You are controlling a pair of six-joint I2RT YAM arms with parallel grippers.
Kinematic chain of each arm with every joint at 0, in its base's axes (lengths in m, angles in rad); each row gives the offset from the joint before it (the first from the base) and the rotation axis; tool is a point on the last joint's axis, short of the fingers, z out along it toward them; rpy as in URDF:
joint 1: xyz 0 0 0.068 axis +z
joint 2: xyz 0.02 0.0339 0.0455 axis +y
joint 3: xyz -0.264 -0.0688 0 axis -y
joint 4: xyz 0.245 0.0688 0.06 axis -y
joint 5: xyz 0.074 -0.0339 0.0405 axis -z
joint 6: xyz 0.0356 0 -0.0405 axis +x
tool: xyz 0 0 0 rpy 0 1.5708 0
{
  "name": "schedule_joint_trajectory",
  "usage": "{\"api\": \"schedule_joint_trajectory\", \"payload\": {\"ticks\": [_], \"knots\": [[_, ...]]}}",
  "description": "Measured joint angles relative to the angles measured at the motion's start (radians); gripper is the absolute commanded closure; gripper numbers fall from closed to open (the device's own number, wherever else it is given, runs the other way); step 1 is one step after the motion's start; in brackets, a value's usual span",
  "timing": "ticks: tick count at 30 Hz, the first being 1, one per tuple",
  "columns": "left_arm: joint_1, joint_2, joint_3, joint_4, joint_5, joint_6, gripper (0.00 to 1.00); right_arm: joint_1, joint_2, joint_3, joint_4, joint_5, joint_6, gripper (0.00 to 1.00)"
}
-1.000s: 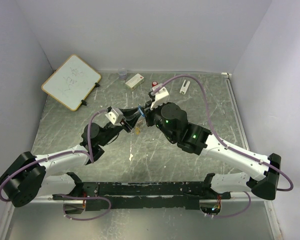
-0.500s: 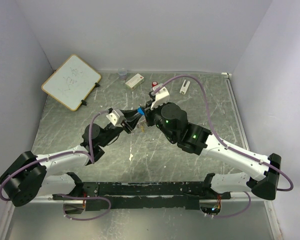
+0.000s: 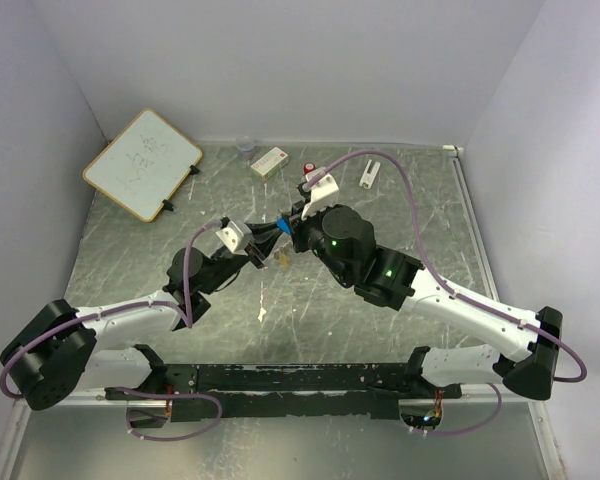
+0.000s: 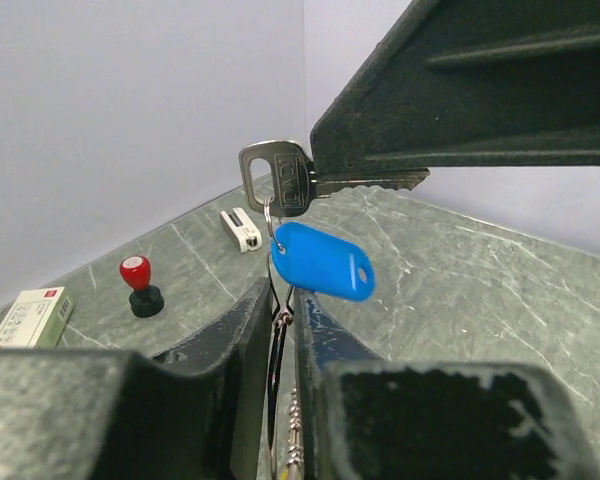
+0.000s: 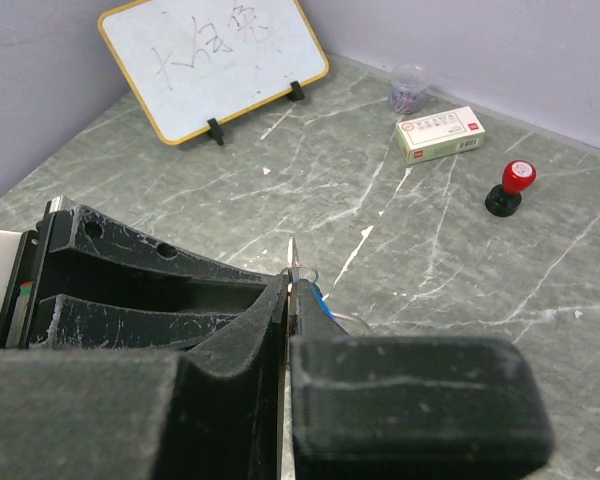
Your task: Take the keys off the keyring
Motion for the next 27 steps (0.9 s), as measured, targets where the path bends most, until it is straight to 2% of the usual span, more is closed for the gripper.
{"api": "schedule_joint_trajectory", "payload": {"ticks": [4, 11, 14, 18, 22, 27], "knots": [[-0.002, 0.0, 0.0, 0.005, 0.0, 0.012, 0.81, 0.0, 0.0, 0.0, 0.0, 0.0, 0.0, 1.0], [-0.005, 0.0, 0.0, 0.011, 0.004, 0.024, 0.74, 0.0, -0.001, -0.001, 0.002, 0.0, 0.0, 1.0], [-0.006, 0.0, 0.0, 0.019, 0.008, 0.025, 0.74, 0.0, -0.006, -0.003, 0.004, 0.0, 0.0, 1.0], [-0.006, 0.002, 0.0, 0.029, 0.009, 0.025, 0.78, 0.001, -0.009, -0.003, 0.004, 0.0, 0.001, 1.0], [-0.006, 0.008, 0.0, 0.031, 0.011, 0.025, 0.92, 0.001, -0.01, -0.006, 0.004, 0.0, 0.001, 1.0], [-0.006, 0.015, 0.001, 0.029, 0.02, 0.031, 0.93, 0.001, -0.013, -0.014, 0.004, 0.0, 0.001, 1.0]]}}
